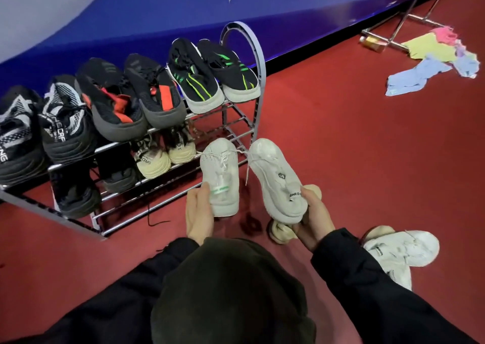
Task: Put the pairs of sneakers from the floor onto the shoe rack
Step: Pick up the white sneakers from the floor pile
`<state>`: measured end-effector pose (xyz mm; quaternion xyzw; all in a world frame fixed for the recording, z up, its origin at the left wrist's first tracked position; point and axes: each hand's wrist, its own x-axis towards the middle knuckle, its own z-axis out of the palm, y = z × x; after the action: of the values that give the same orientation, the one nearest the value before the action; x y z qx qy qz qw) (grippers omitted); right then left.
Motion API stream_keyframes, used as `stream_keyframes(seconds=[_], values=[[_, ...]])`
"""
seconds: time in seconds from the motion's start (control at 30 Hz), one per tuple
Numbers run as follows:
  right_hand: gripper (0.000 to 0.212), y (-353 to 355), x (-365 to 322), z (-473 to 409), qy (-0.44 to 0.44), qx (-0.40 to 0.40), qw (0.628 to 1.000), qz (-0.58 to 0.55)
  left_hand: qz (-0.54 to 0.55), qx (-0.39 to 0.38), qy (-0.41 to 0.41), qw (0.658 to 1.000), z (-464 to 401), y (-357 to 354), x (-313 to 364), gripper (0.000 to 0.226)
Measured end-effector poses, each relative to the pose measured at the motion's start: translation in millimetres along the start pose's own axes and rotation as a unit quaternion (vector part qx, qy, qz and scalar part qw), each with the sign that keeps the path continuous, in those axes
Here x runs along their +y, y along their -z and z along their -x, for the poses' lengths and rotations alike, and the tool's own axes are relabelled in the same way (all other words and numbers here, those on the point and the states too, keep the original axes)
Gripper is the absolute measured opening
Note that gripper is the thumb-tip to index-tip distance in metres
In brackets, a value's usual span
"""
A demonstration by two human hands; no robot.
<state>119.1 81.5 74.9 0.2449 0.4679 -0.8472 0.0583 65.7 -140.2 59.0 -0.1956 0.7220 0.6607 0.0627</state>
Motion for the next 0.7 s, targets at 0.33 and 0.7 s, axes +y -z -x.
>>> stream_keyframes(seconds=[0.33,0.7], values=[[0.043,32,3,4,-0.025,0.038,0.998,-0.03,-0.011,-0.023,0.016,1.0,16,-19,5,0.047],[0.019,107,102,12,-0.131,0.267,0.953,0.052,-0.086,-0.194,0.029,0.977,9,-58,-21,0.039]])
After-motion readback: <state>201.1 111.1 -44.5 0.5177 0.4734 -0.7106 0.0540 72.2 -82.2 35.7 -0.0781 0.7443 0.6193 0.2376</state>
